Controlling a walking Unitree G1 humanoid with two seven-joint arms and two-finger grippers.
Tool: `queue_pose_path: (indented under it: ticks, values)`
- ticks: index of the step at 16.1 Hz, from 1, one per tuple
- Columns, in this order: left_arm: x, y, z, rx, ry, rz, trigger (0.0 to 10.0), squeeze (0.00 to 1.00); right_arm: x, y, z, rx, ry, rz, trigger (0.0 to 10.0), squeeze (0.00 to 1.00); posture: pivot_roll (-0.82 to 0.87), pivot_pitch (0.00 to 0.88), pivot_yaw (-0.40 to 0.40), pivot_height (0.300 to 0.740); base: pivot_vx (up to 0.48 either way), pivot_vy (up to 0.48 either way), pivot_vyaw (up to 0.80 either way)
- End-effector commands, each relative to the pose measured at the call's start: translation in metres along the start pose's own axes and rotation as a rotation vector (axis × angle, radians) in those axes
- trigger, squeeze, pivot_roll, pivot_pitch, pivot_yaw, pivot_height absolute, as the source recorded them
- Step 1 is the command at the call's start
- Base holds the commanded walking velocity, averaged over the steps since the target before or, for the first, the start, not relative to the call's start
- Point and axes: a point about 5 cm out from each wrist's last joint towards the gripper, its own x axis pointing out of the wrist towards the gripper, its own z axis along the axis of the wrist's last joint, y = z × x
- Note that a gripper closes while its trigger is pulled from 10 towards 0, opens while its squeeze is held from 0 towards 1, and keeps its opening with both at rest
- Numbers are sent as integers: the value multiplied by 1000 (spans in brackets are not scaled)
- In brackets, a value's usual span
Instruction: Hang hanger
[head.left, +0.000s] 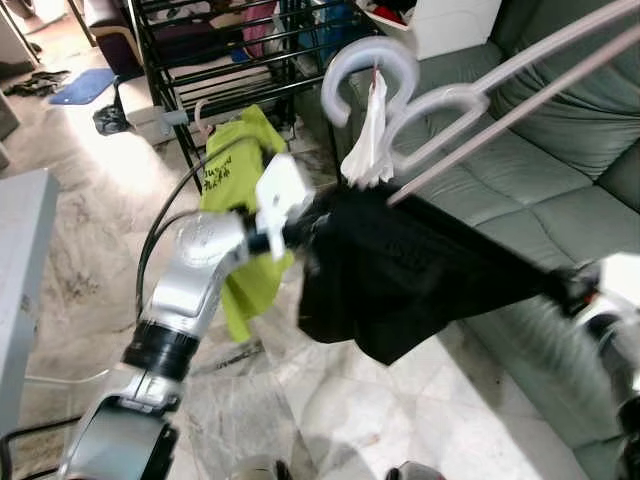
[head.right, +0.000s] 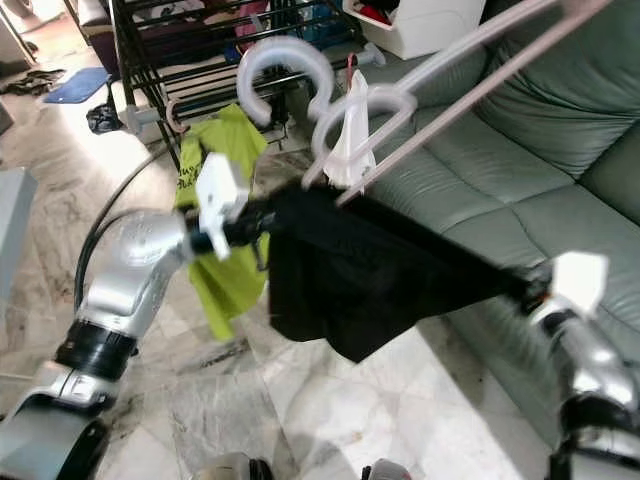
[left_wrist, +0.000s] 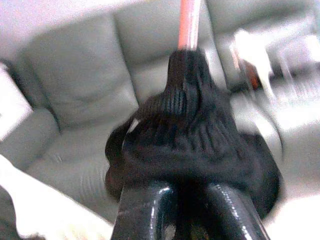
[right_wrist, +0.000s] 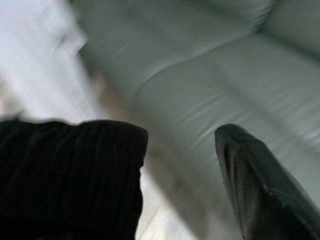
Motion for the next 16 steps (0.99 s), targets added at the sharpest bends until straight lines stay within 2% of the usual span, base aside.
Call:
queue_pose_path:
  ticks: [1,3,4,6,8,10,11,12,15,16]
  values:
    - [-21,3,-12,31,66,6,0,0,-3,-30,22,50,-66,-158,0,0,-67,0,74,740,0,0,0]
    - [-40,-11,-47,-83,206,-63,0,0,2,-36,77,109,-256,-233,0,0,-69,0,72,740,0,0,0]
    - [-47,-16,-59,-119,262,-84,0,0,3,-33,94,116,-319,-235,0,0,-66,0,66,740,0,0,0]
    - [-53,-20,-70,-136,319,-88,0,0,4,-25,112,127,-389,-206,0,0,-66,0,63,740,0,0,0]
    - [-56,-20,-77,-148,339,-57,0,0,6,-11,120,95,-438,-152,0,0,-64,0,60,740,0,0,0]
    - [-55,-22,-82,-136,366,-52,0,0,7,-2,120,85,-449,-117,0,0,-65,0,60,740,0,0,0]
    - [-51,-24,-88,-89,431,-48,0,0,10,9,116,71,-438,-87,0,0,-66,0,62,740,0,0,0]
    - [-48,-24,-90,-73,454,-38,0,0,11,15,115,61,-434,-74,0,0,-67,0,63,740,0,0,0]
    - [-29,-31,-97,-67,477,-20,0,0,19,46,112,33,-431,-25,0,0,-70,0,65,740,0,0,0]
    - [-18,-39,-100,-65,485,-19,0,0,21,73,112,9,-441,32,0,0,-70,0,65,740,0,0,0]
